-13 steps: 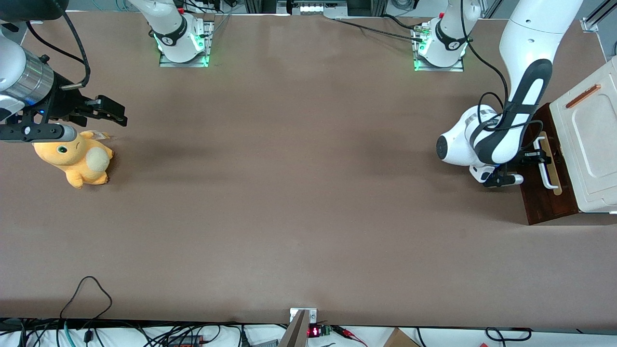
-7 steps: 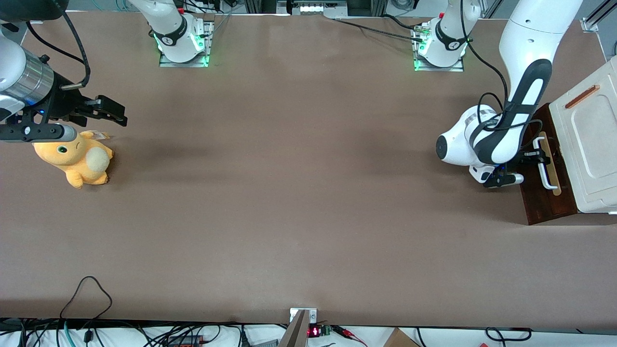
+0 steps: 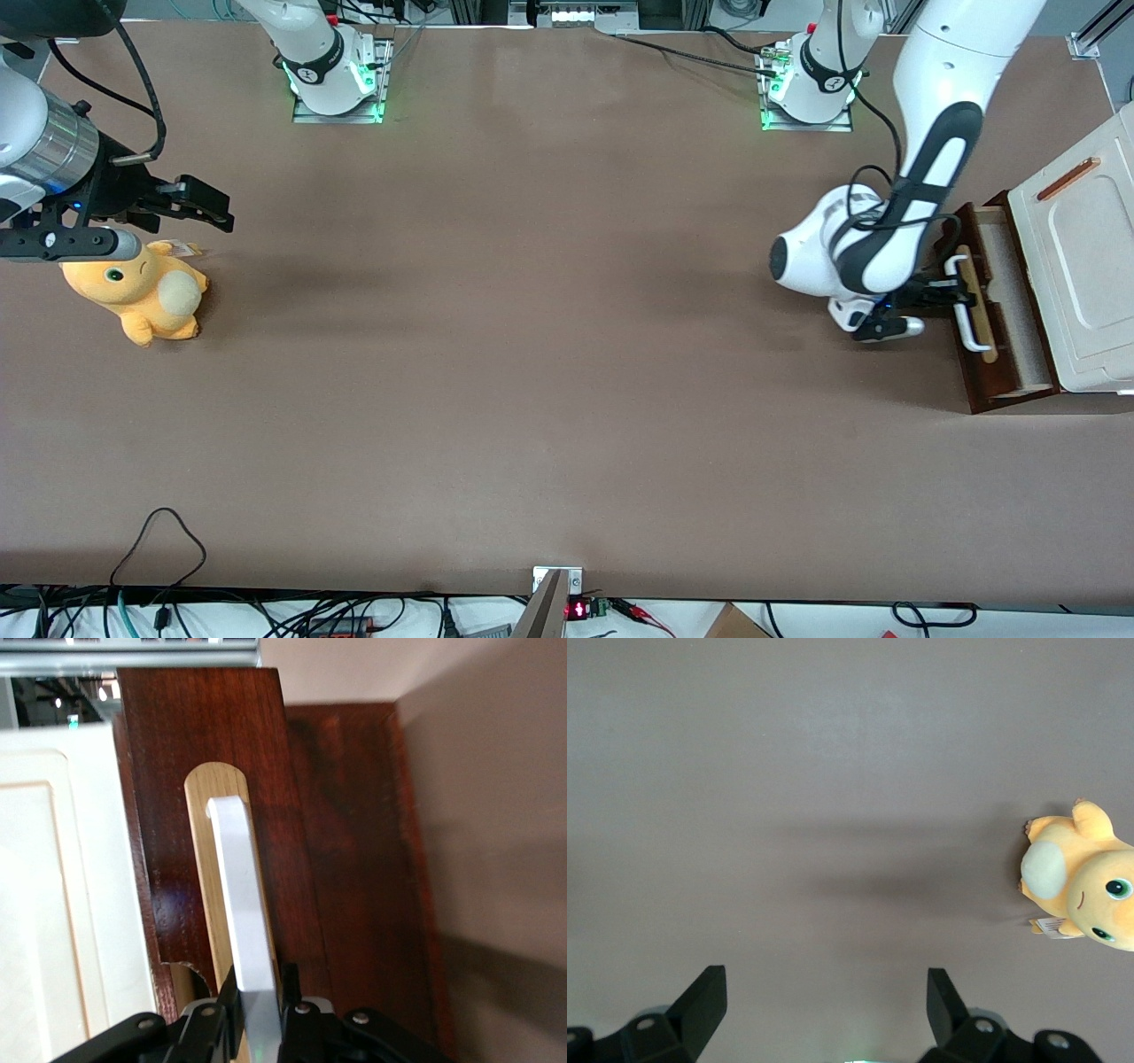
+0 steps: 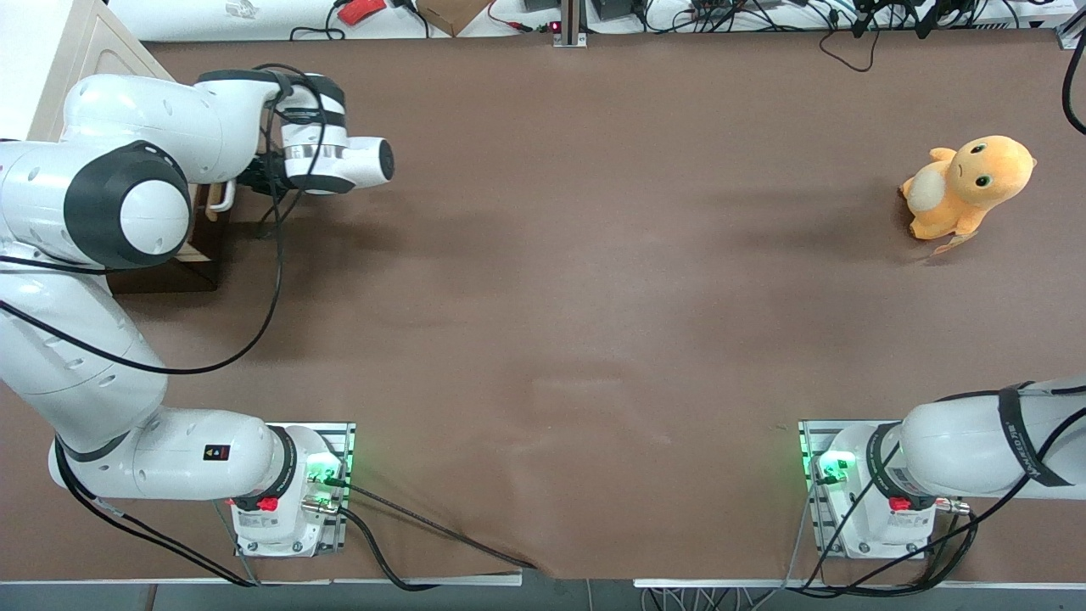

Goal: Open lower drawer with left arm only
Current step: 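Pull the handle outward from the cabinet with the left gripper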

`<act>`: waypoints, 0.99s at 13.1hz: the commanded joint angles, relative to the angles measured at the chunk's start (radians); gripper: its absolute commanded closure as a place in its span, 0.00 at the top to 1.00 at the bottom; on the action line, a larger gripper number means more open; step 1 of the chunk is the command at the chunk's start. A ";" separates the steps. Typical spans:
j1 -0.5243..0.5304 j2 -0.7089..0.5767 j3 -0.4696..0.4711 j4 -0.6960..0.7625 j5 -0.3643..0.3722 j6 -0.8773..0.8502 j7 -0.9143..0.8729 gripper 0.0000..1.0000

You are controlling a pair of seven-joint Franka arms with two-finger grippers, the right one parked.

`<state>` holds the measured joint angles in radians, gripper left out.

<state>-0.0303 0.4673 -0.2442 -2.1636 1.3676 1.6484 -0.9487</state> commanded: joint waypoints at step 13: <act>-0.030 -0.134 -0.064 0.178 -0.467 0.019 0.108 1.00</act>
<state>-0.0578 0.3862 -0.2968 -2.0488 1.0166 1.6676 -0.9106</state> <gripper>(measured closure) 0.062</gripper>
